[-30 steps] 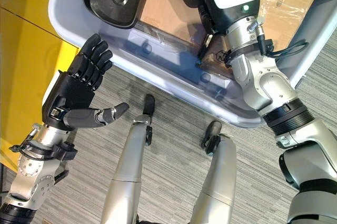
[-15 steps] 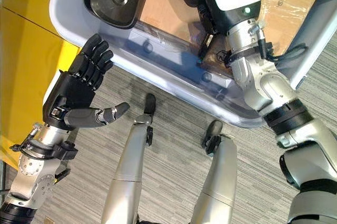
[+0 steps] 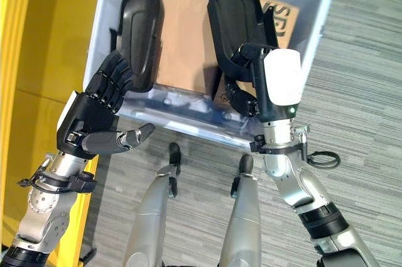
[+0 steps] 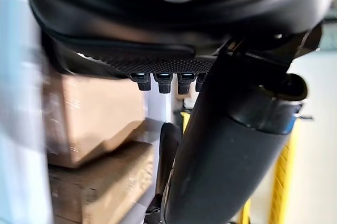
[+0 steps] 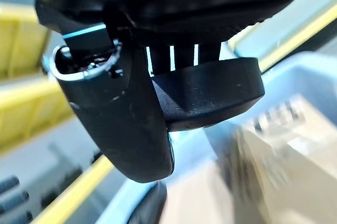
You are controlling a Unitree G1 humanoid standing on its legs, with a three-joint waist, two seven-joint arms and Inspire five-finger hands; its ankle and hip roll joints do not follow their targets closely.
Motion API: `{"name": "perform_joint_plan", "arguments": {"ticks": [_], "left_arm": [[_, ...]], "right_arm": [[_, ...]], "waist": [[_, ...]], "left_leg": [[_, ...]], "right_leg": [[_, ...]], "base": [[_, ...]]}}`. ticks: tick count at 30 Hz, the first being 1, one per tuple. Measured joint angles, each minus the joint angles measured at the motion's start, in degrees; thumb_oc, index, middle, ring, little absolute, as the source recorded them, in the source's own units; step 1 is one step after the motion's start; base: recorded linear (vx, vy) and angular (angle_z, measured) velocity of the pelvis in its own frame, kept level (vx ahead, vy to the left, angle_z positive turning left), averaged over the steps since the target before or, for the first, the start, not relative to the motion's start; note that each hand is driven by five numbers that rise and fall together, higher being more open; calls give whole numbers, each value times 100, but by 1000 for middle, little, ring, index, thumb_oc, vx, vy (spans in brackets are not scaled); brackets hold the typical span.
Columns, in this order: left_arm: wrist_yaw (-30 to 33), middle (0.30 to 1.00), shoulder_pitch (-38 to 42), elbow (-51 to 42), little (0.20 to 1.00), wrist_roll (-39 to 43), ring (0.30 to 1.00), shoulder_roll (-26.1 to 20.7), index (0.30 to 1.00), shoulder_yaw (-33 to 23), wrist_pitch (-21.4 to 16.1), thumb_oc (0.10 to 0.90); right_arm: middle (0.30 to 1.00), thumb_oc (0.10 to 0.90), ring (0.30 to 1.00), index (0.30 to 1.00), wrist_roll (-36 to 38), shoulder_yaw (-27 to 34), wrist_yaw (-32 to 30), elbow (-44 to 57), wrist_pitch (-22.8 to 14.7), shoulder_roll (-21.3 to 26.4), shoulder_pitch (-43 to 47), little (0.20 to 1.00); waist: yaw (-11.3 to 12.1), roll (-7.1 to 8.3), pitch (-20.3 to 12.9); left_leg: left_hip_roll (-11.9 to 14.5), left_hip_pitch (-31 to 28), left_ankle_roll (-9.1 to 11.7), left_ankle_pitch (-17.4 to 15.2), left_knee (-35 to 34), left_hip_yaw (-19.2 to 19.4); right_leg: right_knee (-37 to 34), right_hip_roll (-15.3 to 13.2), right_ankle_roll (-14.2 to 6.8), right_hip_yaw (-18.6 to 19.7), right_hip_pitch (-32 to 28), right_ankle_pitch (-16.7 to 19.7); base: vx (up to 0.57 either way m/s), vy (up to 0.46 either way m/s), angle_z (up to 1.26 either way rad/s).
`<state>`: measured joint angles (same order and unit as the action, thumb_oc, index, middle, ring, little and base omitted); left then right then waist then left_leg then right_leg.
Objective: Move parts from the plastic box to the shelf.
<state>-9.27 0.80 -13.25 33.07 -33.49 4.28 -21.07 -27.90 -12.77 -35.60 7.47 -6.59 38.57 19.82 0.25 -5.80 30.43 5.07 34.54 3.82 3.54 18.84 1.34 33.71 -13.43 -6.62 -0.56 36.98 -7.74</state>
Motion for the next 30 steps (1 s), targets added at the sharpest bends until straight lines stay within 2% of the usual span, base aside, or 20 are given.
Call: {"name": "perform_joint_plan", "arguments": {"ticks": [2, 5, 6, 9, 14, 16, 18, 20, 21, 22, 24, 30], "left_arm": [[-5, 1000, -41, -86, 1000, -1, 1000, 112, 1000, -4, -7, 900], [-3, 1000, -41, -37, 1000, -22, 1000, 164, 1000, 8, 117, 900], [-9, 1000, -120, -36, 1000, -21, 1000, 182, 1000, 18, 117, 900], [-7, 1000, -170, -57, 1000, -21, 1000, 309, 1000, 18, 117, 900], [-7, 1000, -108, -128, 1000, -23, 1000, 336, 1000, 20, 232, 900], [-26, 1000, -169, -132, 1000, -20, 1000, 335, 1000, 17, 346, 900], [-67, 1000, -213, -141, 1000, -21, 1000, 329, 1000, 16, 353, 900], [-233, 1000, -217, -141, 1000, -22, 1000, 326, 1000, 21, 357, 900], [-298, 1000, -235, -142, 1000, -24, 1000, 325, 1000, 29, 358, 900], [-392, 1000, -158, -141, 1000, -34, 1000, 314, 1000, 35, 358, 900], [-406, 1000, -96, -142, 1000, -77, 1000, 272, 1000, 48, 358, 900], [-514, 1000, 44, -132, 1000, -437, 1000, 195, 1000, 279, 483, 900]], "right_arm": [[300, 400, 300, 300, 116, 362, -109, 324, -46, 2, -144, 300], [300, 400, 300, 300, 246, 428, -148, 382, -82, -26, -212, 300], [300, 400, 300, 300, 392, 457, -172, 385, -127, -33, -334, 300], [300, 400, 300, 300, 613, 501, -199, 399, -246, -100, -426, 300], [300, 400, 300, 300, 711, 557, -177, 741, -339, -165, -498, 300], [300, 400, 300, 300, 795, 555, -119, 868, -387, -170, -591, 300], [300, 400, 300, 300, 851, 571, -117, 898, -417, -164, -588, 300], [300, 400, 300, 300, 955, 589, -112, 1022, -418, -162, -611, 300], [300, 400, 300, 300, 1012, 588, -112, 1046, -461, -171, -653, 300], [300, 400, 300, 300, 1025, 593, -104, 1066, -465, -190, -653, 300], [300, 400, 300, 300, 1066, 586, -58, 1069, -464, -187, -654, 300], [300, 400, 300, 300, 1110, 562, -1, 1072, -445, -452, -1048, 300]], "waist": [[-39, 0, -2], [-40, 11, 2], [-61, 16, -3], [-164, 13, -13], [-176, 6, -20], [-171, 6, -47], [-149, 17, -267], [-160, 15, -305], [-161, 21, -488], [-175, 30, -673], [-175, 60, -739], [-164, 238, -1148]], "left_leg": [[58, -619, 19, 98, -397, 66], [150, -991, 38, 151, -645, 124], [194, -1321, 43, 154, -817, 144], [195, -1719, 40, 207, -1073, 146], [192, -1970, 85, 260, -1235, 174], [179, -2435, 70, 249, -1434, 204], [156, -2514, 16, 210, -1524, 255], [72, -2780, 20, 216, -1638, 308], [26, -2762, -12, 196, -1667, 328], [-109, -2795, -69, 191, -1704, 384], [-217, -2897, -134, 150, -1705, 457], [-404, -2954, -260, 61, -1700, 402]], "right_leg": [[-278, 70, 30, -8, -506, 40], [-531, 165, 21, -35, -869, 163], [-803, 220, 30, -60, -1216, 198], [-1083, 228, -7, -127, -1660, 271], [-1417, 239, -45, -144, -1983, 383], [-1791, 230, -85, -183, -2535, 469], [-2017, 183, -124, -192, -2668, 560], [-2360, 121, -179, -190, -3023, 685], [-2487, 66, -220, -187, -3041, 740], [-2681, -44, -261, -183, -3134, 858], [-2760, -143, -296, -177, -3231, 929], [-2943, -311, -214, -174, -3457, 988]], "base": [[33, 116, -16], [72, 87, -16], [89, 90, -12], [81, 86, 0], [109, 80, -1], [122, 134, -1], [106, 195, -4], [60, 242, -5], [61, 445, -4], [52, 410, -5], [46, 270, -9], [38, 155, 10]]}}
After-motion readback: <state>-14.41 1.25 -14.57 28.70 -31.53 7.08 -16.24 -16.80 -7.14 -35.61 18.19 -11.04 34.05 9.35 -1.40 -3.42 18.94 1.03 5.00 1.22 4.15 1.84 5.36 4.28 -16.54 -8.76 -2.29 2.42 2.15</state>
